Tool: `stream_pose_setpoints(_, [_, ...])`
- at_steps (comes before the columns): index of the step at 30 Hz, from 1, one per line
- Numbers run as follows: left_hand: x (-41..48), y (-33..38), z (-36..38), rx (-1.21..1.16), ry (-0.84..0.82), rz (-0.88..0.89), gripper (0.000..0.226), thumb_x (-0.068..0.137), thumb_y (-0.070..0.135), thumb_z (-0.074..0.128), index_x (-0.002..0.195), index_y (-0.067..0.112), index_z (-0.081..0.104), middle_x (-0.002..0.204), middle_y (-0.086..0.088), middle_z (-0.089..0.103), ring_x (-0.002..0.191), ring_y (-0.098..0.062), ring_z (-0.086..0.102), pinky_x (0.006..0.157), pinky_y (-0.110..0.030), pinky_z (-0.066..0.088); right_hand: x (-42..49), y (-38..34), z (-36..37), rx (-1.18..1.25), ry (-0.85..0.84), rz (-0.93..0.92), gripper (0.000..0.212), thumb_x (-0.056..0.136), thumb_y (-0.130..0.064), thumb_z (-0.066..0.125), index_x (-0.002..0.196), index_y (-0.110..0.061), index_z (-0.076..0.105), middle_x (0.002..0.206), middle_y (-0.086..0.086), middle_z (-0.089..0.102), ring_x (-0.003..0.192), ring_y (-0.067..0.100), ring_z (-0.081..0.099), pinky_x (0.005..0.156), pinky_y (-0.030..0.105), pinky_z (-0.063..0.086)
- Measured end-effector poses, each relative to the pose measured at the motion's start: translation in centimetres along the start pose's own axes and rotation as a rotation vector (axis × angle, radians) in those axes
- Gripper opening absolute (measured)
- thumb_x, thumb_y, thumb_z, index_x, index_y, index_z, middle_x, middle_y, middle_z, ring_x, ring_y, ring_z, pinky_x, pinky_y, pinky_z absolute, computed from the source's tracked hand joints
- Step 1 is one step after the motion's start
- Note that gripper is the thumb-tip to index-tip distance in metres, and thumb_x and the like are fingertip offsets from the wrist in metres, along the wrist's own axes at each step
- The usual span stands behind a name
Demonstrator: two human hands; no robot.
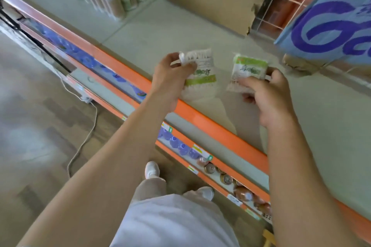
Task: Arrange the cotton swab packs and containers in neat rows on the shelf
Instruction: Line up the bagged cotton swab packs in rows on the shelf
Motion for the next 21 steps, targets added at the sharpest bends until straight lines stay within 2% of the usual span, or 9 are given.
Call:
stream_pose_setpoints(2, [0.2,0.9,-3.1,-0.059,0.034,0.016,0.028,0.081,0.002,0.065,0.109,0.005,0.061,0.093,-0.012,0.069,0.08,-0.026,0.068,0.072,-0.044,0.055,-0.6,-0.5,3.1,0.017,-0.057,-0.018,0.036,0.073,-0.011,0.078,0.099,-0.02,0.054,0.086,0.001,0.07,0.063,0.014,0.062,0.048,0.023,0.046])
stream_pose_setpoints(5, [0.9,2.1,-8.1,-0.111,0.063,0.027,0.022,0.085,0.002,0.063,0.107,0.002,0.062,0.099,-0.019,0.069,0.085,-0.031,0.069,0.077,-0.048,0.056,-1.9,-1.1,8.3,0.031,-0.121,-0.06,0.032,0.077,-0.013,0.077,0.099,-0.018,0.053,0.081,-0.001,0.069,0.056,0.012,0.06,0.046,0.022,0.046])
stream_pose_setpoints(7, [1.7,3.0,-11.9,-0.148,0.083,0.046,0.015,0.086,0.003,0.063,0.101,0.006,0.063,0.097,-0.017,0.071,0.084,-0.029,0.07,0.075,-0.044,0.058,-2.7,-1.3,12.3,0.038,-0.142,-0.081,0.027,0.079,-0.016,0.075,0.095,-0.019,0.054,0.078,-0.001,0.068,0.058,0.012,0.06,0.046,0.023,0.046])
stream_pose_setpoints(10, [2.8,4.0,-18.0,-0.202,0.099,0.058,0.012,0.087,0.003,0.062,0.094,0.013,0.064,0.09,-0.012,0.072,0.077,-0.024,0.071,0.064,-0.035,0.058,-4.0,-1.6,18.7,0.06,-0.156,-0.072,0.018,0.084,-0.016,0.071,0.086,-0.022,0.054,0.075,-0.002,0.068,0.056,0.009,0.061,0.045,0.021,0.045])
stream_pose_setpoints(12, [3.7,4.9,-22.2,-0.21,0.095,0.059,0.012,0.087,0.004,0.062,0.093,0.015,0.065,0.09,-0.012,0.072,0.077,-0.024,0.07,0.063,-0.035,0.058,-4.9,-1.9,23.3,0.069,-0.166,-0.074,0.015,0.085,-0.012,0.067,0.085,-0.021,0.054,0.074,0.0,0.068,0.053,0.008,0.061,0.043,0.02,0.044])
stream_pose_setpoints(15, [5.1,6.5,-28.2,-0.208,0.13,0.073,0.012,0.087,0.006,0.063,0.097,0.012,0.066,0.091,-0.011,0.072,0.078,-0.024,0.07,0.07,-0.039,0.059,-6.2,-2.4,29.8,0.062,-0.201,-0.099,0.02,0.081,-0.003,0.064,0.088,-0.019,0.055,0.078,0.005,0.07,0.057,0.012,0.062,0.046,0.023,0.046])
stream_pose_setpoints(17, [5.7,7.5,-31.6,-0.207,0.162,0.085,0.018,0.088,0.005,0.063,0.106,0.006,0.064,0.098,-0.015,0.072,0.086,-0.029,0.07,0.075,-0.042,0.058,-6.9,-2.7,33.3,0.05,-0.227,-0.112,0.023,0.079,0.0,0.065,0.088,-0.02,0.056,0.08,0.004,0.071,0.063,0.015,0.064,0.05,0.026,0.048])
stream_pose_setpoints(21, [6.7,9.2,-37.0,-0.219,0.211,0.076,0.022,0.089,0.008,0.061,0.111,0.004,0.062,0.106,-0.018,0.069,0.098,-0.035,0.066,0.089,-0.052,0.052,-7.9,-3.5,38.7,0.037,-0.294,-0.161,0.023,0.084,-0.002,0.062,0.095,-0.021,0.06,0.078,-0.006,0.071,0.061,0.007,0.065,0.044,0.018,0.043])
Point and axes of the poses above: each hand's wrist, its own x-axis towards the middle knuckle, its own z-axis out of the palm, y = z × x, the point moved 1 cm from there along x, towards the middle knuckle
